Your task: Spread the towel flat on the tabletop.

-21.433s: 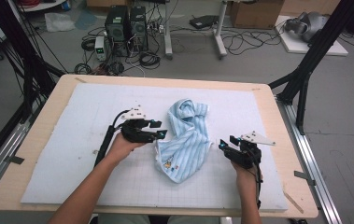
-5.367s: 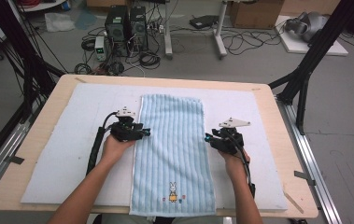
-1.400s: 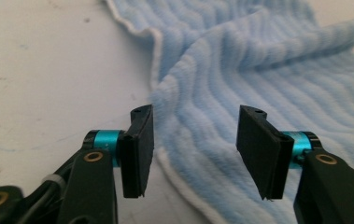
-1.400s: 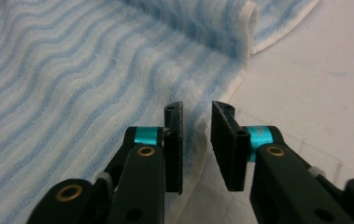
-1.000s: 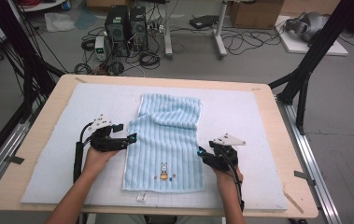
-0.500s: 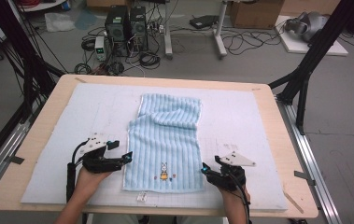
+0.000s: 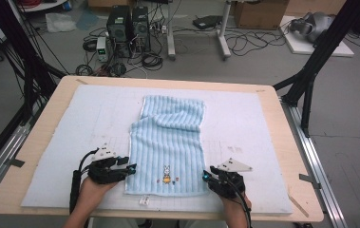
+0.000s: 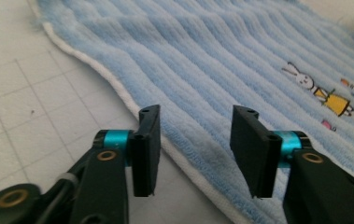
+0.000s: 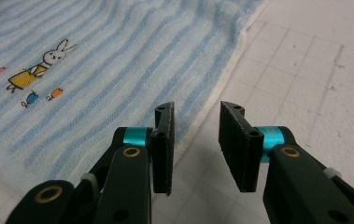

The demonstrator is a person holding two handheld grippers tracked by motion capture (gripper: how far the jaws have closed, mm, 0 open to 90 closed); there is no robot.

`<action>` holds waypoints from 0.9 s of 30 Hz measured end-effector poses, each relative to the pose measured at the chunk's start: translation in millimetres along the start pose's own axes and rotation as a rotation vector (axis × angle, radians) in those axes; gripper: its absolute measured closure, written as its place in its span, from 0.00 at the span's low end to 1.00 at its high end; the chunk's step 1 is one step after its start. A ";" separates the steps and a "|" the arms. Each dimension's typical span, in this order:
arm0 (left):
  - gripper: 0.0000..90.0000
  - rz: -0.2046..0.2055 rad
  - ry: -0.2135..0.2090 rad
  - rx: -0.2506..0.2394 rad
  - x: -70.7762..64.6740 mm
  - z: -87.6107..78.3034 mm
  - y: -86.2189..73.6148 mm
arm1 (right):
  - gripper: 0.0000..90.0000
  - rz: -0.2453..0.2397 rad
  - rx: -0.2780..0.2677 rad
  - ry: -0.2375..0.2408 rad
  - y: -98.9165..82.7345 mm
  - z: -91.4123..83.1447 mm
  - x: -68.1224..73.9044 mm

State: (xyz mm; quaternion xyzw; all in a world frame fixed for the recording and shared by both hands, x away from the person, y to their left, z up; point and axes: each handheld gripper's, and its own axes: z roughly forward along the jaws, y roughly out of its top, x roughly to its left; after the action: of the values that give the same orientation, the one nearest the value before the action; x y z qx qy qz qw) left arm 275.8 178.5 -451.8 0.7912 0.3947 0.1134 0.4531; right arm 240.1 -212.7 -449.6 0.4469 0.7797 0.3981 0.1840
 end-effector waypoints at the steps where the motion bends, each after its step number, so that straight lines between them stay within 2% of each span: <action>1: 0.63 0.010 0.003 0.016 -1.0 1.5 0.4 | 0.73 -0.006 0.009 0.000 0.5 1.6 0.0; 5: 0.69 0.030 0.052 0.021 -5.4 2.4 0.4 | 0.78 -0.010 0.036 -0.013 3.1 6.3 3.0; 8: 0.87 0.079 0.083 0.029 -10.9 3.4 0.2 | 0.92 -0.014 0.049 0.004 4.7 7.3 5.4; 9: 0.95 0.079 0.086 0.033 -12.0 4.0 0.6 | 0.95 -0.016 0.051 0.014 5.1 7.5 5.5; 11: 0.97 0.055 0.076 0.029 -11.2 3.6 0.2 | 0.96 -0.014 0.056 0.015 5.5 7.2 6.4; 13: 0.98 0.014 0.039 0.026 -8.2 1.2 -0.9 | 0.97 -0.021 0.054 0.017 5.0 6.0 7.4; 14: 0.98 0.008 0.025 0.028 -7.3 -0.6 -1.9 | 0.97 -0.018 0.050 0.017 4.1 5.5 7.4; 16: 0.98 0.002 0.011 0.024 -8.2 -3.5 -4.5 | 0.97 -0.010 0.040 0.032 1.3 2.2 7.3; 18: 0.98 0.014 -0.010 0.024 -11.3 -7.2 -7.0 | 0.97 -0.005 0.023 0.036 -1.8 -3.6 8.4; 23: 0.97 0.015 -0.035 0.008 -17.9 -12.3 -12.8 | 0.97 -0.022 0.012 0.027 -8.0 -10.7 11.7; 27: 0.97 0.015 -0.060 -0.003 -19.1 -15.8 -14.9 | 0.97 -0.016 -0.006 0.035 -12.8 -15.8 13.4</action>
State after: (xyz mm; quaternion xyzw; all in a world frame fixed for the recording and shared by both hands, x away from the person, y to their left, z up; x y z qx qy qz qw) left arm 246.9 178.6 -451.5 0.7964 0.3751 0.0937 0.4651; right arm 215.8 -212.3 -449.0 0.4330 0.7852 0.4068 0.1748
